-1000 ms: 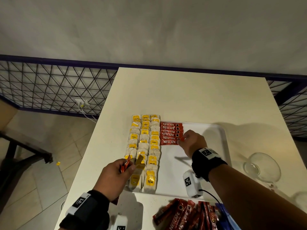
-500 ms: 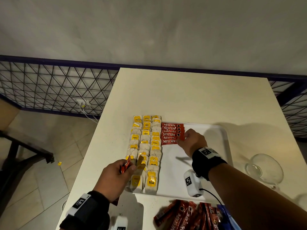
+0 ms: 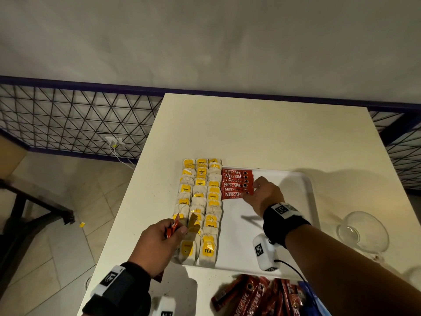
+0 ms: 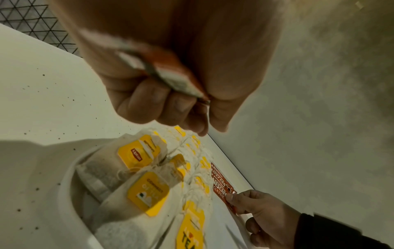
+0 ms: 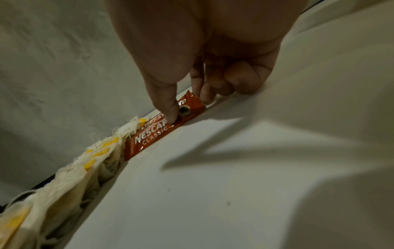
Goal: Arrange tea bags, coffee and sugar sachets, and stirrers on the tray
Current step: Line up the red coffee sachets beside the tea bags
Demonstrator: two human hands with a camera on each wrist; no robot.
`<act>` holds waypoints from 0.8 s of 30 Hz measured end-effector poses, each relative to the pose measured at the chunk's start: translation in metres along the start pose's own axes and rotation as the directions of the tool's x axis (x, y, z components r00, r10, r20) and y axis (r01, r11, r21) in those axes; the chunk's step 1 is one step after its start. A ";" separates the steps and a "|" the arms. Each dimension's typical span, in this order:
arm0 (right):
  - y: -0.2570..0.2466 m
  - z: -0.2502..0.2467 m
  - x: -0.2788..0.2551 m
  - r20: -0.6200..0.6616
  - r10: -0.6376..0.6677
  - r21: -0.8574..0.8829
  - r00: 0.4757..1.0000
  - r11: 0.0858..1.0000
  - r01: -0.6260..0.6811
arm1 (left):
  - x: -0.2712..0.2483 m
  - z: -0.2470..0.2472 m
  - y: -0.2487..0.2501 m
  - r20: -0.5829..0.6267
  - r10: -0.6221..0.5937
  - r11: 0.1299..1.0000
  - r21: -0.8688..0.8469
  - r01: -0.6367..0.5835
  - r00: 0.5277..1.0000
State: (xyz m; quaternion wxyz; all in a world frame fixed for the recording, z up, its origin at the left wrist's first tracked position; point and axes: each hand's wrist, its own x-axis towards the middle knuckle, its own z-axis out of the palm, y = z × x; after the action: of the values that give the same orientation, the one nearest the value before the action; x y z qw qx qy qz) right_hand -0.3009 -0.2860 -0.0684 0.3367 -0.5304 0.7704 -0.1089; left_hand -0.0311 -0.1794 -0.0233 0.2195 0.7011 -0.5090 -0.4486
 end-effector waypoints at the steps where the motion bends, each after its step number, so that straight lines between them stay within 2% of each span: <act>1: 0.000 0.000 0.000 -0.001 0.000 0.009 1.000 1.000 0.000 | 0.000 0.000 0.000 -0.001 0.001 1.000 -0.001 -0.001 1.000; 12: 0.000 0.002 -0.002 -0.015 -0.029 -0.022 0.999 0.999 0.028 | -0.002 0.001 0.001 -0.007 0.004 1.000 0.000 -0.004 1.000; 24: -0.001 0.000 0.002 -0.036 -0.040 0.022 0.999 0.999 0.041 | 0.000 0.003 -0.003 -0.019 0.025 0.999 0.027 -0.025 1.000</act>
State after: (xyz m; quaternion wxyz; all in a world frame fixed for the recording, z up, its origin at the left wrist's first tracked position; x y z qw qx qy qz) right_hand -0.3007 -0.2882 -0.0695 0.3267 -0.5400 0.7640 -0.1341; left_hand -0.0319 -0.1781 -0.0273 0.2206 0.7018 -0.5215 -0.4323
